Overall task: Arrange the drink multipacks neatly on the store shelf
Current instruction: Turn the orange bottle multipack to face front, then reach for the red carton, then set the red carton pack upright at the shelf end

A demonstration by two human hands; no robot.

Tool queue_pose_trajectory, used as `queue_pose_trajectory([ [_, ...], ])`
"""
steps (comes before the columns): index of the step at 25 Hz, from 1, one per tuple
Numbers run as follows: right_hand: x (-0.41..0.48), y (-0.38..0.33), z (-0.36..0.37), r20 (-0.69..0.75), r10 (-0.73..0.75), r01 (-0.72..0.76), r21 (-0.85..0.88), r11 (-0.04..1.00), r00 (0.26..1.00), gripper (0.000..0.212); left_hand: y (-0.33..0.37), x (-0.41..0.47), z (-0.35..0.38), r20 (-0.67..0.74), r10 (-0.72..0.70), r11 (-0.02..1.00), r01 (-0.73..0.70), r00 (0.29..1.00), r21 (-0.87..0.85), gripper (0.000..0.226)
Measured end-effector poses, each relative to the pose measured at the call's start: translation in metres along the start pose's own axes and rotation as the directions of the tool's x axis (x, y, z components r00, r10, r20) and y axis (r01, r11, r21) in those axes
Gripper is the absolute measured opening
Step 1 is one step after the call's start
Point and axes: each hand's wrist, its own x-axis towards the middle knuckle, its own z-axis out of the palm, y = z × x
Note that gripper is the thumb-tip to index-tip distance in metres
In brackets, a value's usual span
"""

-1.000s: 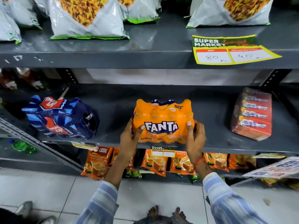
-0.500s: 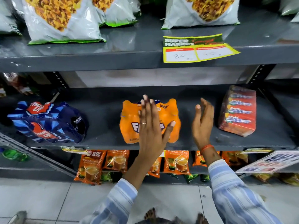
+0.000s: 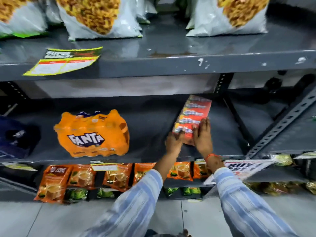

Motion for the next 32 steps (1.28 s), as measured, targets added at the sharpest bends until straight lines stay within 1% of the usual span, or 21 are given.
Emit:
queue_pose_trajectory([
  [2,-0.004,0.002,-0.001,-0.016,0.03,-0.028,0.099,0.995,0.999,0.059,-0.013,0.027,0.024,-0.093,-0.041,0.997,0.034,0.995,-0.067,0.098],
  [4,-0.006,0.005,-0.004,-0.041,0.083,-0.067,0.306,0.95,0.996,0.06,-0.005,0.035,0.033,-0.137,-0.021,0.993,0.005,0.99,-0.117,0.093],
  [6,-0.006,0.013,-0.01,-0.039,0.175,-0.118,0.592,0.797,0.984,0.047,0.034,0.009,0.024,-0.141,0.035,0.996,-0.046,0.989,-0.074,0.074],
  [8,-0.006,0.019,-0.016,0.042,0.215,-0.178,0.723,0.668,0.976,0.036,0.065,-0.014,0.016,-0.15,0.167,0.986,-0.164,0.974,0.035,0.046],
  [10,-0.003,0.025,-0.023,0.049,0.256,-0.221,0.673,0.706,0.965,0.035,0.071,-0.014,0.014,-0.167,0.294,0.954,-0.278,0.941,0.116,0.035],
  [11,0.003,0.026,-0.031,0.006,0.27,-0.219,0.602,0.768,0.963,0.039,0.07,-0.014,0.013,-0.159,0.342,0.936,-0.321,0.926,0.145,0.035],
  [13,0.018,0.03,-0.047,-0.114,0.301,-0.238,0.382,0.893,0.947,0.057,0.06,-0.015,0.011,-0.129,0.438,0.891,-0.41,0.89,0.196,0.036],
  [14,0.028,0.032,-0.058,-0.142,0.313,-0.255,0.325,0.911,0.939,0.063,0.053,-0.016,0.01,-0.103,0.481,0.866,-0.453,0.871,0.212,0.037],
  [15,0.036,0.03,-0.071,-0.156,0.314,-0.252,0.324,0.912,0.936,0.067,0.047,-0.017,0.008,-0.059,0.535,0.828,-0.509,0.843,0.236,0.037],
  [16,0.046,0.03,-0.082,-0.149,0.319,-0.245,0.375,0.894,0.936,0.069,0.04,-0.016,0.005,-0.01,0.609,0.767,-0.586,0.793,0.261,0.036],
  [18,0.066,0.028,-0.097,-0.09,0.334,-0.245,0.509,0.825,0.938,0.07,0.029,-0.012,-0.003,0.052,0.744,0.625,-0.721,0.667,0.298,0.031],
  [19,0.07,0.028,-0.099,-0.057,0.335,-0.25,0.549,0.797,0.941,0.065,0.024,-0.01,-0.006,0.043,0.771,0.59,-0.738,0.635,0.328,0.029],
  [20,0.072,0.028,-0.098,-0.052,0.323,-0.239,0.564,0.79,0.945,0.057,0.021,-0.01,-0.008,0.018,0.778,0.574,-0.723,0.628,0.383,0.03],
  [21,0.072,0.029,-0.095,-0.086,0.319,-0.224,0.542,0.81,0.944,0.049,0.017,-0.013,-0.008,-0.014,0.771,0.571,-0.683,0.636,0.455,0.034],
  [23,0.069,0.032,-0.088,-0.188,0.326,-0.2,0.489,0.849,0.927,0.039,0.007,-0.038,0.003,-0.033,0.709,0.599,-0.576,0.705,0.556,0.048],
  [25,0.062,0.035,-0.085,-0.238,0.363,-0.206,0.5,0.841,0.901,0.034,0.002,-0.065,0.021,0.044,0.592,0.672,-0.522,0.805,0.526,0.063],
  [26,0.057,0.038,-0.085,-0.271,0.388,-0.211,0.508,0.835,0.881,0.034,0.005,-0.068,0.026,0.076,0.537,0.701,-0.494,0.84,0.515,0.073],
  [27,0.048,0.041,-0.085,-0.329,0.4,-0.201,0.5,0.842,0.855,0.037,0.009,-0.059,0.027,0.09,0.498,0.711,-0.466,0.862,0.527,0.082],
  [29,0.023,0.045,-0.08,-0.449,0.367,-0.148,0.451,0.88,0.815,0.054,0.024,-0.028,0.018,0.1,0.434,0.697,-0.404,0.895,0.593,0.091],
  [30,0.013,0.046,-0.076,-0.492,0.32,-0.121,0.394,0.911,0.81,0.06,0.033,-0.016,0.011,0.098,0.402,0.693,-0.372,0.91,0.617,0.09],
  [32,0.003,0.034,-0.074,-0.52,0.244,-0.099,0.291,0.952,0.818,0.056,0.042,-0.016,0.01,0.141,0.355,0.714,-0.366,0.924,0.597,0.087],
])
